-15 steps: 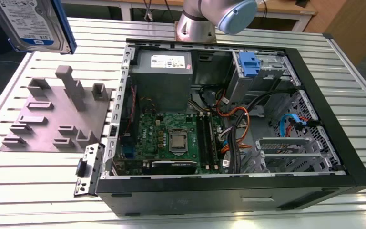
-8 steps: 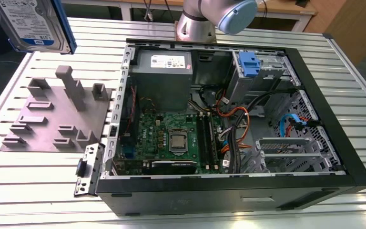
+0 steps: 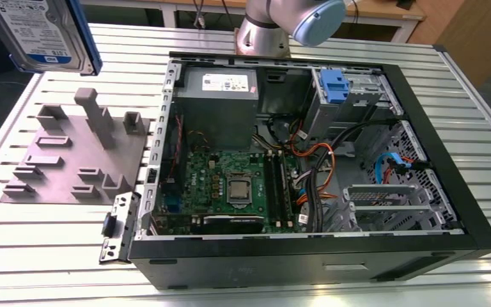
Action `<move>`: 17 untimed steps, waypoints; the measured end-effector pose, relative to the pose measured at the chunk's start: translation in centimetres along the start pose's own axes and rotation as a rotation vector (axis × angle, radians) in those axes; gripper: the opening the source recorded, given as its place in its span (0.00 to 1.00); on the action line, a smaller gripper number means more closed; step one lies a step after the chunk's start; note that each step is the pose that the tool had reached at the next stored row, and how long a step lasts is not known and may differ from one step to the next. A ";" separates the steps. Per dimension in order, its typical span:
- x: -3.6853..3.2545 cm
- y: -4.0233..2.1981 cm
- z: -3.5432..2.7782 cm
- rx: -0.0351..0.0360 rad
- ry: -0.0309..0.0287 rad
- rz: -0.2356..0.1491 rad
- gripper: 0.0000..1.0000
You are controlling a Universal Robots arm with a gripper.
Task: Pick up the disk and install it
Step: 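Pick up the disk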
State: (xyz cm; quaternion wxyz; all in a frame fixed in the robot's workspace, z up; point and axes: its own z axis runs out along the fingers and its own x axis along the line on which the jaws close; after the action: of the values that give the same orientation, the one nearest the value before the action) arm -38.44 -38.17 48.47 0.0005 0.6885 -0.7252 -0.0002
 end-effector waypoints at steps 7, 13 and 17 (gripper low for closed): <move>-0.01 -0.36 0.00 0.0000 0.0000 0.000 0.36; -0.04 -0.83 -0.01 -0.0001 0.0001 0.000 0.36; -0.05 -1.02 0.00 -0.0001 0.0000 0.000 0.36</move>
State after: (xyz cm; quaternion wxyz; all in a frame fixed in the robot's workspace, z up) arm -37.42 -38.18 48.47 0.0005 0.6885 -0.7252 -0.0002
